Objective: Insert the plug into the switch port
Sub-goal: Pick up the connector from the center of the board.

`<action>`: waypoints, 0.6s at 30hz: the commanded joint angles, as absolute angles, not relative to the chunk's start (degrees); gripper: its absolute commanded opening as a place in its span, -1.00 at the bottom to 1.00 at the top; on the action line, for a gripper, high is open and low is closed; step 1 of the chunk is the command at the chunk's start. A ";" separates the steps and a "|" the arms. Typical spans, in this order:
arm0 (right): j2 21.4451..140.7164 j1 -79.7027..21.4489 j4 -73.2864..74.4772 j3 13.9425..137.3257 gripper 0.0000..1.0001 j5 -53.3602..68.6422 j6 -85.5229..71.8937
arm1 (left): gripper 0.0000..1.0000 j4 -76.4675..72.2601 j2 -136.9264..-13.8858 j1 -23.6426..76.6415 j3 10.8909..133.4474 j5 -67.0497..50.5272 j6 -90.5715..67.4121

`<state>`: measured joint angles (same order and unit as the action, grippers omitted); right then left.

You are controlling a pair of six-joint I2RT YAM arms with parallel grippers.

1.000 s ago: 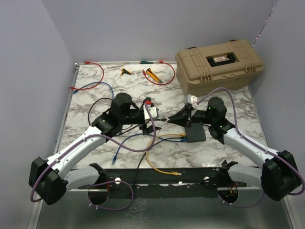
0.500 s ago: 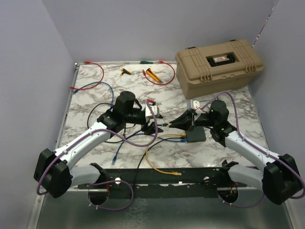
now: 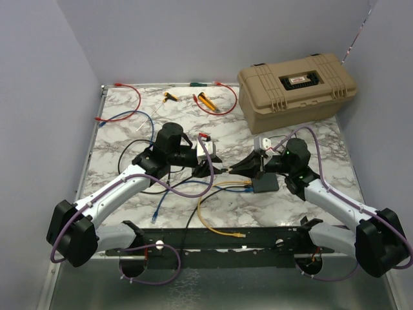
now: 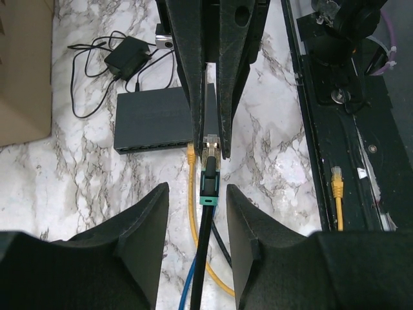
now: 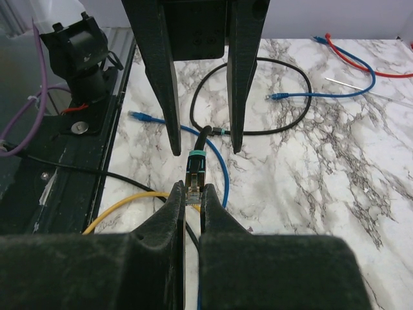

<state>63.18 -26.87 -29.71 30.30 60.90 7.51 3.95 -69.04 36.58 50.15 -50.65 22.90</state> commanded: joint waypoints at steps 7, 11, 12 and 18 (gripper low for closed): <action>61.55 -26.48 -34.54 28.64 -0.97 60.79 5.54 | -0.18 2.47 -71.01 36.39 50.32 -52.89 21.89; 61.63 -26.38 -36.38 28.13 -0.97 60.48 4.58 | -0.19 2.48 -71.53 36.39 50.44 -53.30 21.80; 61.65 -26.35 -36.39 28.13 -0.97 60.46 4.51 | -0.22 2.46 -71.61 36.39 50.45 -53.33 21.79; 61.70 -26.27 -36.90 28.04 -0.97 60.43 4.14 | -0.33 2.46 -71.81 36.38 50.54 -53.76 21.68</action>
